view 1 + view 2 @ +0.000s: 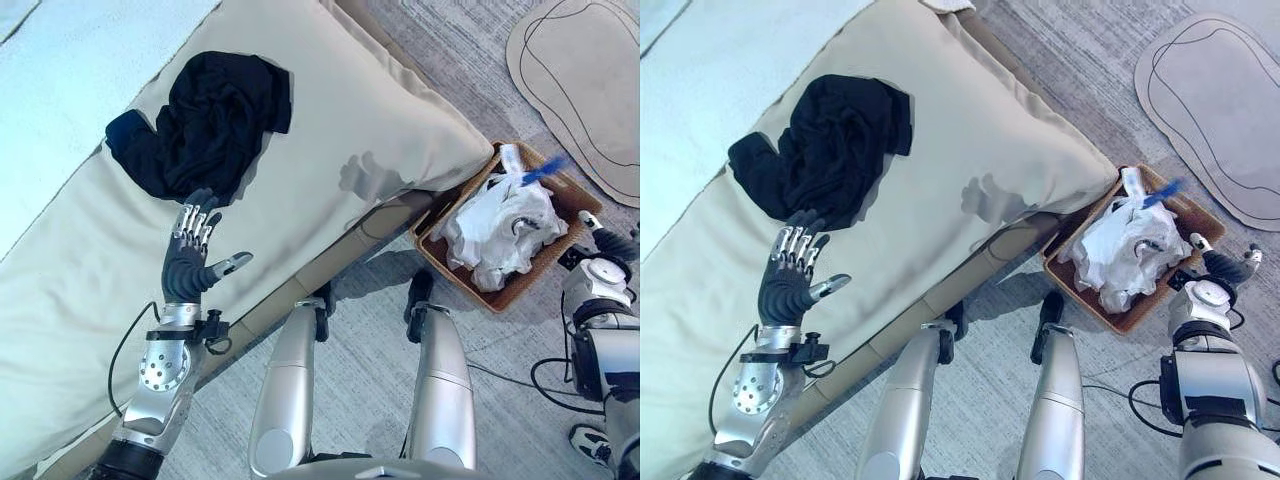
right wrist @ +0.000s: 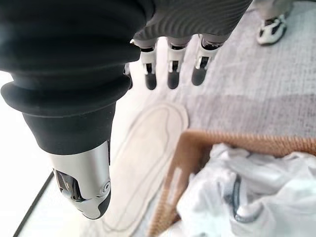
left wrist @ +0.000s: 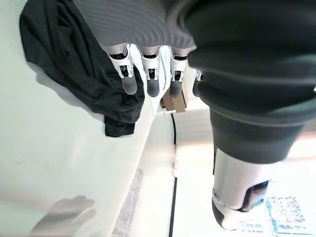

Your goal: Pick up clothes into the bucket

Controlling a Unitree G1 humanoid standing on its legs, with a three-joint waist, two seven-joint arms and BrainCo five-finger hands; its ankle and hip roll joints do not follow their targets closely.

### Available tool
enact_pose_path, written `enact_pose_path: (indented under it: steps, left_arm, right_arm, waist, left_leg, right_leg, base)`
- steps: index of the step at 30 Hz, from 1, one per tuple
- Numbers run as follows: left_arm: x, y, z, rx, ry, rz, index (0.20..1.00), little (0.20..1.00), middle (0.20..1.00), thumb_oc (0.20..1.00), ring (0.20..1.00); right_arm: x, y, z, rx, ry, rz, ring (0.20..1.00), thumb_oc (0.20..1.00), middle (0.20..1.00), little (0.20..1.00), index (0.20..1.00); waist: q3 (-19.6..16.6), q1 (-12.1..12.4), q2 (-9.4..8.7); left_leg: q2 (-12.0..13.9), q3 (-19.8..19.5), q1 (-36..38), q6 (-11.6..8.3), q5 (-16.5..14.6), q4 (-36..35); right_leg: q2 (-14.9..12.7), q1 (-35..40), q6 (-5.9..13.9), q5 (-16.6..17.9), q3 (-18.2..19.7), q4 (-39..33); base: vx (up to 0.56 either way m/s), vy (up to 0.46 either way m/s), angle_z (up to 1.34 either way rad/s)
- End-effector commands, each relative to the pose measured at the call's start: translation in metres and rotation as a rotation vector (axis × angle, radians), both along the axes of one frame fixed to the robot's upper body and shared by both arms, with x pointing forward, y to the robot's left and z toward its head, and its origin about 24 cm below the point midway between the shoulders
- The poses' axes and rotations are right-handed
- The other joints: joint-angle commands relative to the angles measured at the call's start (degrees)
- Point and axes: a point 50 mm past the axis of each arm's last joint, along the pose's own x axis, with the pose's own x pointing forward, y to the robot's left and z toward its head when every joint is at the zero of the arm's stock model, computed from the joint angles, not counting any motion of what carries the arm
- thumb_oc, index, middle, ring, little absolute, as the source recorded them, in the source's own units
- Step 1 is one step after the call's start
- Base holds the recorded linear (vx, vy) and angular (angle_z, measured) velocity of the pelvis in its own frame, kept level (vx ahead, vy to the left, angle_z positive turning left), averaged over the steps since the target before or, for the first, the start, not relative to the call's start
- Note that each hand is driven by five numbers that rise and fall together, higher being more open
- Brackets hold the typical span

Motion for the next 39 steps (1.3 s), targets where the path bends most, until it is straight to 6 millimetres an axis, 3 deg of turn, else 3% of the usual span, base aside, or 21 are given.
enact_pose_path:
  steps: [1, 7, 10, 11, 12, 13, 17, 23, 27, 29, 32, 34, 39]
  left_arm:
    - [-0.003, 0.008, 0.01, -0.035, -0.069, 0.035, 1.0, 1.0, 1.0, 1.0, 1.0]
    - [0.001, 0.018, -0.005, -0.03, -0.014, 0.118, 1.0, 1.0, 1.0, 1.0, 1.0]
    - [0.002, 0.023, -0.015, -0.01, 0.029, 0.157, 1.0, 1.0, 1.0, 1.0, 1.0]
    - [0.003, 0.026, -0.024, -0.003, 0.068, 0.197, 1.0, 1.0, 1.0, 1.0, 1.0]
    - [0.003, 0.026, -0.024, -0.002, 0.068, 0.197, 1.0, 1.0, 1.0, 1.0, 1.0]
    - [0.004, 0.03, -0.032, 0.036, 0.106, 0.224, 1.0, 1.0, 1.0, 1.0, 1.0]
    - [0.002, 0.037, -0.039, 0.091, 0.14, 0.272, 1.0, 1.0, 1.0, 1.0, 1.0]
    - [-0.005, 0.044, -0.047, 0.148, 0.189, 0.3, 1.0, 1.0, 1.0, 1.0, 1.0]
    - [-0.006, 0.048, -0.05, 0.175, 0.204, 0.311, 1.0, 1.0, 1.0, 1.0, 1.0]
    - [-0.005, 0.05, -0.05, 0.189, 0.206, 0.329, 1.0, 1.0, 1.0, 1.0, 1.0]
    - [-0.002, 0.052, -0.047, 0.17, 0.188, 0.357, 1.0, 1.0, 1.0, 1.0, 1.0]
    - [-0.001, 0.054, -0.045, 0.146, 0.174, 0.377, 1.0, 1.0, 1.0, 1.0, 1.0]
    - [0.003, 0.052, -0.059, 0.138, 0.239, 0.385, 1.0, 1.0, 1.0, 1.0, 1.0]
  right_arm:
    - [-0.002, 0.005, -0.007, -0.102, 0.051, 0.049, 1.0, 1.0, 1.0, 1.0, 1.0]
    - [0.001, 0.05, -0.03, -0.16, -0.026, 0.235, 1.0, 1.0, 1.0, 1.0, 1.0]
    - [-0.006, 0.066, -0.04, -0.153, -0.058, 0.298, 1.0, 1.0, 1.0, 1.0, 1.0]
    - [-0.012, 0.086, -0.047, -0.13, -0.111, 0.361, 1.0, 1.0, 1.0, 1.0, 1.0]
    - [-0.013, 0.086, -0.047, -0.13, -0.11, 0.36, 1.0, 1.0, 1.0, 1.0, 1.0]
    - [-0.02, 0.101, -0.055, -0.12, -0.124, 0.417, 1.0, 1.0, 1.0, 1.0, 1.0]
    - [-0.034, 0.12, -0.071, -0.076, -0.115, 0.49, 1.0, 1.0, 1.0, 1.0, 1.0]
    - [-0.045, 0.132, -0.086, -0.024, -0.083, 0.546, 1.0, 1.0, 1.0, 1.0, 1.0]
    - [-0.052, 0.135, -0.093, 0.002, -0.073, 0.559, 1.0, 1.0, 1.0, 1.0, 1.0]
    - [-0.052, 0.139, -0.095, 0.017, -0.069, 0.571, 1.0, 1.0, 1.0, 1.0, 1.0]
    - [-0.052, 0.143, -0.1, 0.034, -0.054, 0.573, 1.0, 1.0, 1.0, 1.0, 1.0]
    - [-0.053, 0.142, -0.103, 0.038, -0.04, 0.575, 1.0, 1.0, 1.0, 1.0, 1.0]
    - [-0.073, 0.134, -0.116, 0.061, 0.015, 0.533, 1.0, 1.0, 1.0, 1.0, 1.0]
  waist:
    - [-2.2, -2.1, -1.23]
    - [-2.8, -3.1, -3.31]
    - [-2.9, -3.2, -4.12]
    - [-3.5, -3.2, -4.96]
    - [-3.4, -3.2, -4.96]
    - [-3.9, -3.2, -5.78]
    - [-5.5, -2.9, -7.52]
    - [-7.1, -2.4, -8.59]
    - [-7.1, -3.4, -8.41]
    - [-6.5, -3.7, -8.12]
    - [-6.6, -3.6, -8.9]
    - [-6.8, -3.5, -10.0]
    - [-9.4, -4.4, -10.48]
  left_leg:
    - [1.0, 0.5, 1.4, 0.04, -0.7, -1.7]
    - [1.1, -1.2, 8.4, -0.55, 1.3, -7.3]
    - [1.1, -2.1, 11.9, -0.8, 2.2, -10.1]
    - [1.3, -2.5, 14.9, -0.95, 2.9, -12.5]
    - [1.3, -2.6, 15.2, -0.96, 3.0, -12.7]
    - [1.3, -3.0, 18.4, -1.04, 3.5, -15.1]
    - [0.9, -3.4, 22.9, -0.78, 3.8, -17.7]
    - [-1.2, -3.4, 28.2, 1.15, 1.4, -18.0]
    - [-3.8, -3.8, 31.7, 3.74, 1.1, -19.2]
    - [-3.6, -3.5, 33.2, 4.35, 0.7, -19.3]
    - [-2.8, -3.0, 35.7, 3.68, 0.9, -22.0]
    - [-2.4, -2.6, 36.5, 2.72, 0.9, -22.8]
    - [-0.3, -3.0, 37.5, 0.0, 0.4, -21.2]
  right_leg:
    - [-3.6, 6.7, 4.01, 4.3, -0.9, -5.1]
    - [-3.3, 15.4, 4.98, 6.7, -3.5, -11.4]
    - [-3.2, 19.8, 5.32, 7.7, -4.9, -14.8]
    - [-3.2, 23.5, 5.66, 8.9, -6.2, -17.8]
    - [-3.2, 23.8, 5.66, 8.9, -6.3, -18.0]
    - [-3.2, 27.7, 5.99, 9.9, -7.2, -21.0]
    - [-3.2, 33.2, 6.45, 11.1, -8.4, -24.8]
    - [-4.9, 37.0, 7.73, 12.9, -7.5, -22.6]
    - [-5.5, 35.0, 7.32, 16.8, -3.0, -11.4]
    - [-3.9, 33.1, 6.06, 15.1, -1.9, -6.6]
    - [-0.9, 32.9, 4.61, 10.5, -4.5, -12.1]
    - [0.4, 32.1, 4.76, 10.7, -7.8, -19.5]
    - [3.8, 38.3, 4.34, 9.4, -7.0, -26.7]
  base:
    - [-0.06, -0.025, 0.03]
    - [0.05, -0.05, 0.07]
    - [0.09, -0.066, 0.09]
    - [0.07, -0.038, 0.13]
    - [0.15, -0.055, 0.19]
    - [0.11, -0.016, 0.13]
    - [0.13, 0.016, 0.07]
    - [0.12, 0.105, 0.04]
    - [0.08, 0.169, 0.12]
    - [0.04, 0.1, 0.17]
    - [0.05, -0.038, -0.08]
    - [0.09, -0.147, -0.21]
    - [0.13, -0.167, -0.06]
